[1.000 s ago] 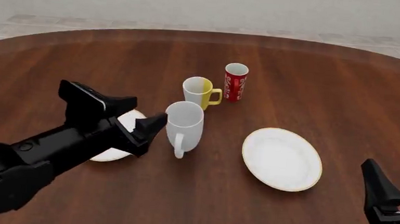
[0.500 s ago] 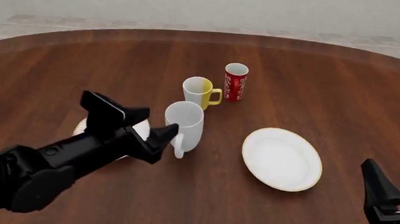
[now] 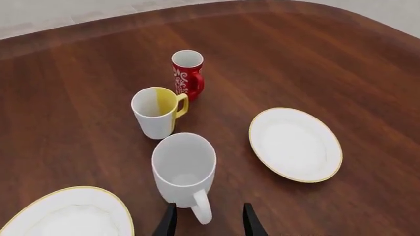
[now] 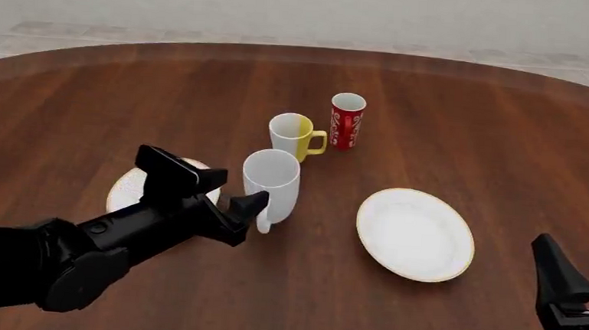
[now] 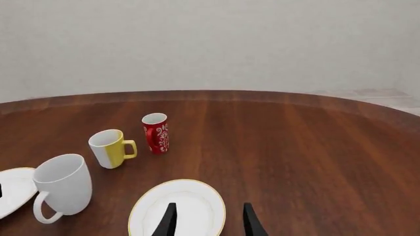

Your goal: Put the white mug on the left plate.

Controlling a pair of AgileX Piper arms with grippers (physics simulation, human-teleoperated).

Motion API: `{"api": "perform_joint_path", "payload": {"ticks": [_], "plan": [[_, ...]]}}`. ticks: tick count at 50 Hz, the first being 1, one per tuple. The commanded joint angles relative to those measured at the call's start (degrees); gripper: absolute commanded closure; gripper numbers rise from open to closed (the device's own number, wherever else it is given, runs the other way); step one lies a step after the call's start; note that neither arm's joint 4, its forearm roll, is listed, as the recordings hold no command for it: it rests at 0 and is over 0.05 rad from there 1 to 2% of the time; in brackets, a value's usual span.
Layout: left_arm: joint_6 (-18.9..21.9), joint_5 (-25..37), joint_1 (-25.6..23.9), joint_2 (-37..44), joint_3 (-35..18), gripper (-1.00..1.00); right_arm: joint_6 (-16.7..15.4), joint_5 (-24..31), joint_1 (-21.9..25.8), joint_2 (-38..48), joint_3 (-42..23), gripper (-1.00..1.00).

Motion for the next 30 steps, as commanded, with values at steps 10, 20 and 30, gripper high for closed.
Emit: {"api": "perform_joint_path", "payload": {"ticks": [10,20,30], "plan": [[0.0,-3.2,-0.3,4.6,-0.4,-1.0,0.0,0.2,0.0,-0.2,0.0,-1.0],[0.1,-4.6,-0.3,6.5,-0.5,-1.0,-0.1,0.4,0.0,-0.4,0.0,-1.0],[0.2,-5.6,-0.3,8.3,-1.0,-1.0,-0.1,0.4,0.0,-0.3,0.0,-1.0]]}}
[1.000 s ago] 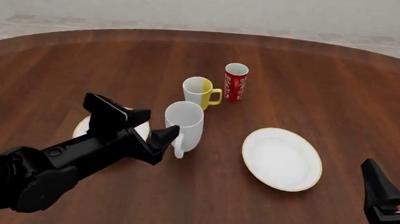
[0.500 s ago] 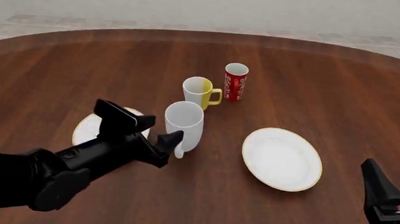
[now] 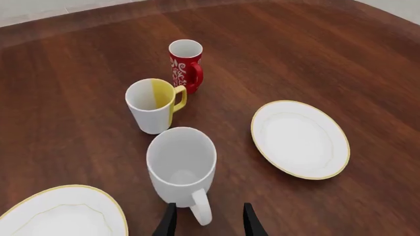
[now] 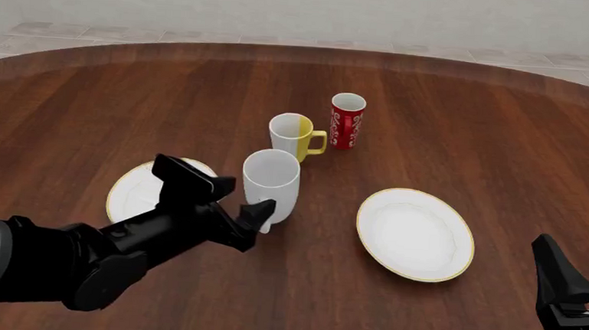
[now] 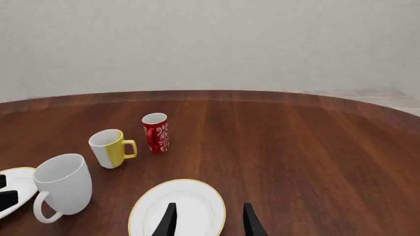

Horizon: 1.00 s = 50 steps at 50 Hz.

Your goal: Put the white mug on the left plate.

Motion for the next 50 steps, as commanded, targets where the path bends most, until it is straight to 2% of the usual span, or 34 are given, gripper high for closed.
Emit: {"api": "perform_joint_path", "payload": {"ticks": [1,50], "plan": [[0.1,-1.3,0.0,1.9,-0.4,-1.0,0.0,0.0,0.0,0.0,0.0,-1.0],[0.8,-6.9,0.8,10.9,-1.8,-1.0,0.0,0.0,0.0,0.0,0.0,-1.0]]}}
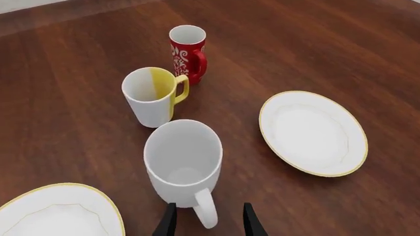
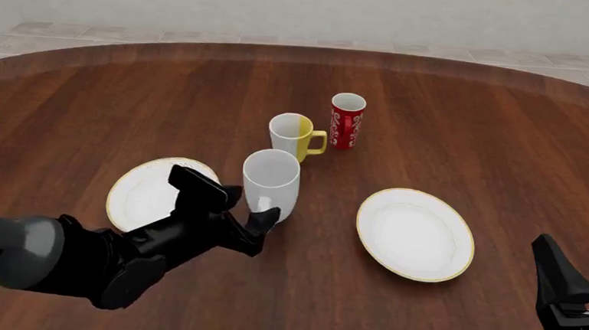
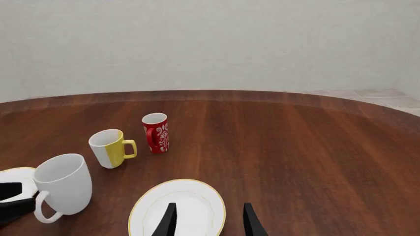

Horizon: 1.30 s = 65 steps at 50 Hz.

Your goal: Put the white mug on the left plate.

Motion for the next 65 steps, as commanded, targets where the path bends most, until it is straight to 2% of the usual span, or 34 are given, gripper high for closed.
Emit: {"api": "perform_joint_path", "payload": {"ticks": [1,17,65], "plan": [[-0.1,-1.1,0.3,2.4,-0.6,-1.0,0.0,0.0,0.0,0.0,0.0,-1.0],[0.0,-2.7,0.5,5.5,-1.4,-1.0,0.0,0.0,0.0,0.0,0.0,-1.0],[0.3,-4.1,0.6,8.1,-1.4,-1.0,0.0,0.0,0.0,0.0,0.0,-1.0]]}}
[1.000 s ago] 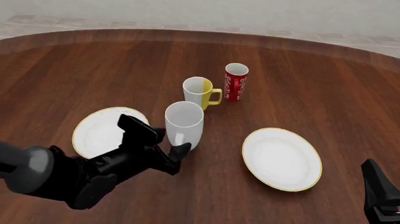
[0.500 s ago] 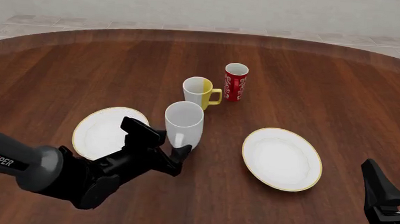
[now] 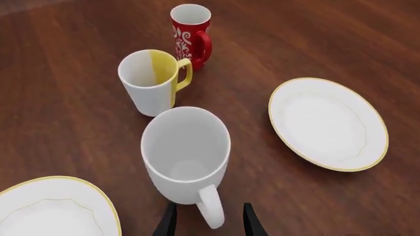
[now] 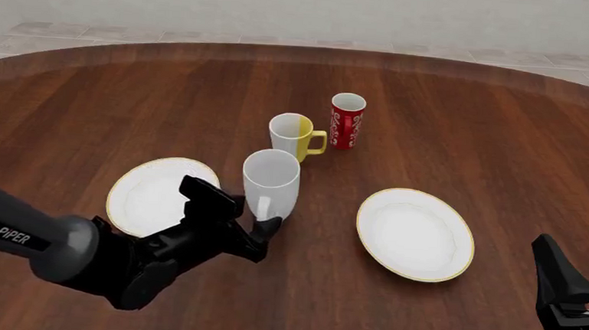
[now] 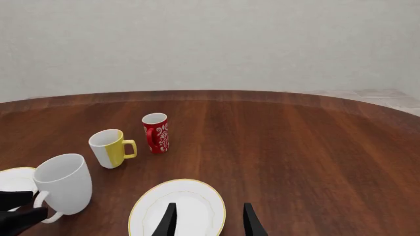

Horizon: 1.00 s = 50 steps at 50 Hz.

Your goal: Put the white mug on the left plate.

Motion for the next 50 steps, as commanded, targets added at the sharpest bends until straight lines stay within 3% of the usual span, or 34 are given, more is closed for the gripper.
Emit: {"api": "perform_joint_path", "payload": {"ticks": [1,16,17,37,50], "plan": [[0.0,-0.4,0.0,0.7,-0.1,-1.0,0.0,0.0,0.0,0.0,0.0,-1.0],[0.3,-1.2,-0.4,0.4,0.3,-1.0,0.0,0.0,0.0,0.0,0.0,-1.0],[1.7,-1.4,0.8,0.1,0.9,1.0,0.0,0.0,0.0,0.0,0.0,-1.0],[1.8,-2.9,0.6,-1.2,2.1,1.0,0.0,0.0,0.0,0.0,0.0,-1.0],[3.5,-1.4,1.7,-8.4,4.8,1.0,0.0,0.0,0.0,0.1,0.0,-1.0]]}}
